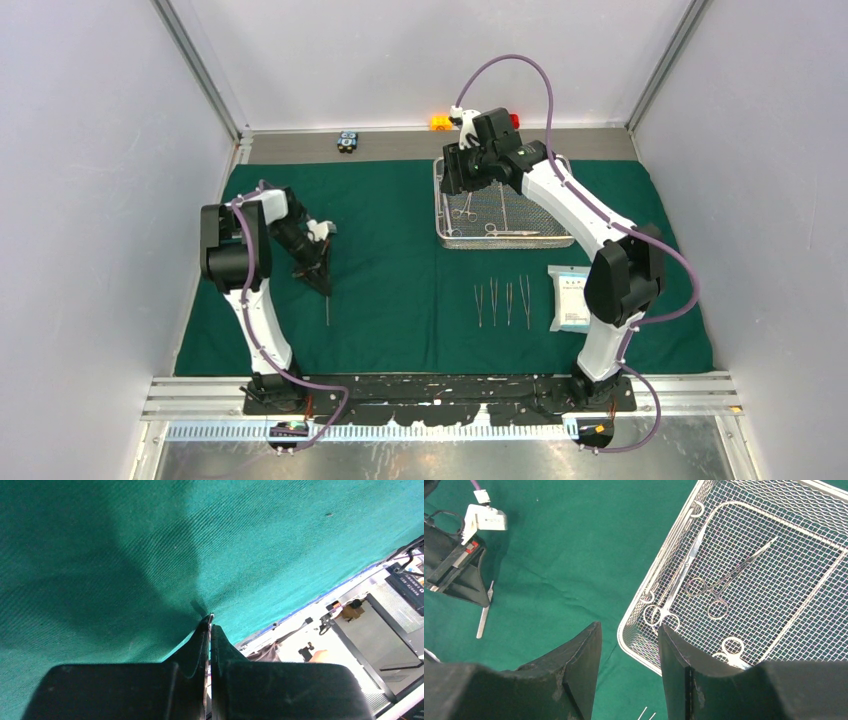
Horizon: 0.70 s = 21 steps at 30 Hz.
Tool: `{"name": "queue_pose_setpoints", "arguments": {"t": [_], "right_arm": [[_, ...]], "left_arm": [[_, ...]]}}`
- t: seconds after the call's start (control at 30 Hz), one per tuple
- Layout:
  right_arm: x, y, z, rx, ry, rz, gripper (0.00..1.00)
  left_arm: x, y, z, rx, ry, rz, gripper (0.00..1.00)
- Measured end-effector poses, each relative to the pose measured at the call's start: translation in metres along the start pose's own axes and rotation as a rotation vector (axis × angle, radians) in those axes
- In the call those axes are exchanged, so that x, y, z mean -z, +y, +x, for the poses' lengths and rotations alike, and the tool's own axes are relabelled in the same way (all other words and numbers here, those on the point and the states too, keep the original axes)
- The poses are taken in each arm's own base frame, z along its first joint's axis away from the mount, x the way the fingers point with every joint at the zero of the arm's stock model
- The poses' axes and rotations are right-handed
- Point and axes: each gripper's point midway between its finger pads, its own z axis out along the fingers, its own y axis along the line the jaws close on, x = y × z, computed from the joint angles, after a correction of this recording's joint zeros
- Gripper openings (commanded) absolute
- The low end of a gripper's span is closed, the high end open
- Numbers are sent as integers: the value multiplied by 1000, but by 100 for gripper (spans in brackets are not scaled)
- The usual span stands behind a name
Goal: Open and lay out the surgical kit
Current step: Place the medical item in the surgical kit.
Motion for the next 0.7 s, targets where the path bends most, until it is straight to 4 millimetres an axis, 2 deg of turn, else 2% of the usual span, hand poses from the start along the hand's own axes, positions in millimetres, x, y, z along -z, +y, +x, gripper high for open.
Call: {"name": "queue_pose_setpoints", "arguments": {"t": [0.7], "right_arm": [[-2, 0, 2, -2, 2, -3, 51]], "left_arm": [[1, 1, -2, -87, 31, -60, 9]]}}
